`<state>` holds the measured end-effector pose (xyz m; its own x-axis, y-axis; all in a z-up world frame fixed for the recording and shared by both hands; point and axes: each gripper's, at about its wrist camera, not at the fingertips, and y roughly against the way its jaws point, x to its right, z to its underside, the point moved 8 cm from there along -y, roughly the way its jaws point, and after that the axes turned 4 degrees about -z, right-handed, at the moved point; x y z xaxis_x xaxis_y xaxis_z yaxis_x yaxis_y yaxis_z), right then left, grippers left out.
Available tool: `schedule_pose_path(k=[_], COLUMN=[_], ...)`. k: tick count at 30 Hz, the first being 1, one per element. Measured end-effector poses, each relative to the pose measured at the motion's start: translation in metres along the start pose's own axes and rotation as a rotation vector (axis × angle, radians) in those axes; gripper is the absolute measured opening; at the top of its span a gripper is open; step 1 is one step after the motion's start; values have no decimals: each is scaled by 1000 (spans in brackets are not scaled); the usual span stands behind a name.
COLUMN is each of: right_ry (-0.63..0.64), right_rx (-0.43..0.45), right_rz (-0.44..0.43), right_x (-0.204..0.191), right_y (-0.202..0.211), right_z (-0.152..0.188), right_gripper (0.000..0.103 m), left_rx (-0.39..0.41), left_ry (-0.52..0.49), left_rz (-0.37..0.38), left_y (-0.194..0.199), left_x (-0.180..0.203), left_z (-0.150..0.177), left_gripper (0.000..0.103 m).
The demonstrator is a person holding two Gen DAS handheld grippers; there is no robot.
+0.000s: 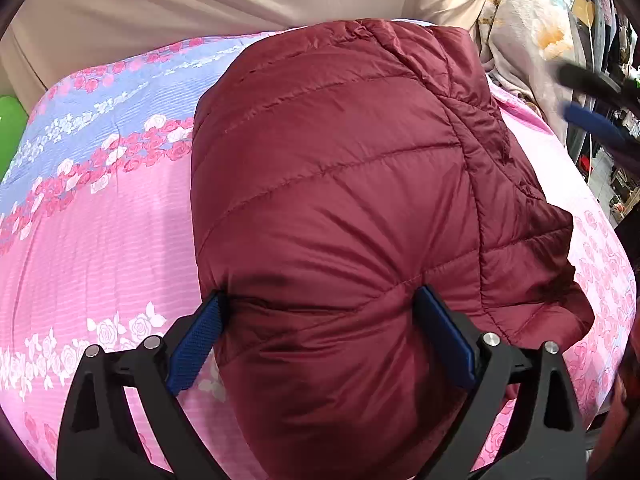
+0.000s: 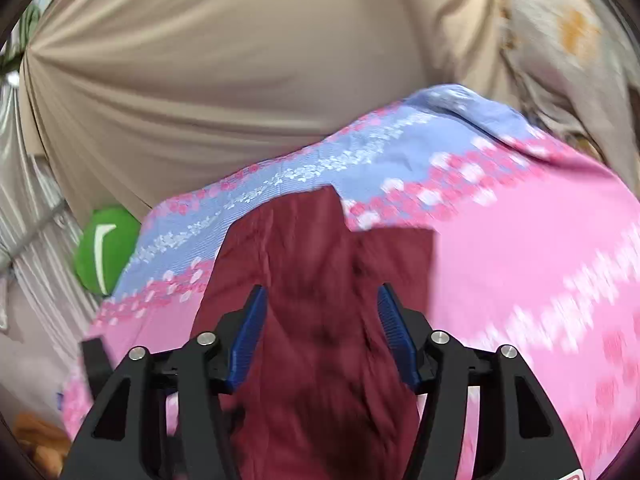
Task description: Fold large clothes
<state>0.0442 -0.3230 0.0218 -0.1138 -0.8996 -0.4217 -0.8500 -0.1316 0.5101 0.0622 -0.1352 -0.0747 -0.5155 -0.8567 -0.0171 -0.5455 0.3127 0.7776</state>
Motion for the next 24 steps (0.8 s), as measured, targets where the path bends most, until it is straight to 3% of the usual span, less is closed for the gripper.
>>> schedule_pose_path(k=[5,8,10,12,14,20,24], right_ry=[-75,-120,-132,-104,-103,-74,-119], right_rx=[-93,-104,-61,-27,-69,-159,-66], right_rz=[32,5,2,82,122,159,169], right_x=[11,18,21,33,44,53,49], right_y=[-76,-98,-96,-98,-115,-136,-92], right_z=[-10,-7,-9,-5,7,18,7], right_gripper=[59,15,10,9,9,10,25], left_rx=[-2,0,0,8,28,29,8], left_ry=[3,1,2,-6,-25,-39,-7], left_rz=[2,8,14,25,29,10,43], left_y=[0,0,0,0,2,-6,2], left_x=[-1,-2,-1,1,7,13,6], left_z=[-1,-1,-1,-2,-3,-5,-7], left_gripper=[93,93,94,95,96,98,95])
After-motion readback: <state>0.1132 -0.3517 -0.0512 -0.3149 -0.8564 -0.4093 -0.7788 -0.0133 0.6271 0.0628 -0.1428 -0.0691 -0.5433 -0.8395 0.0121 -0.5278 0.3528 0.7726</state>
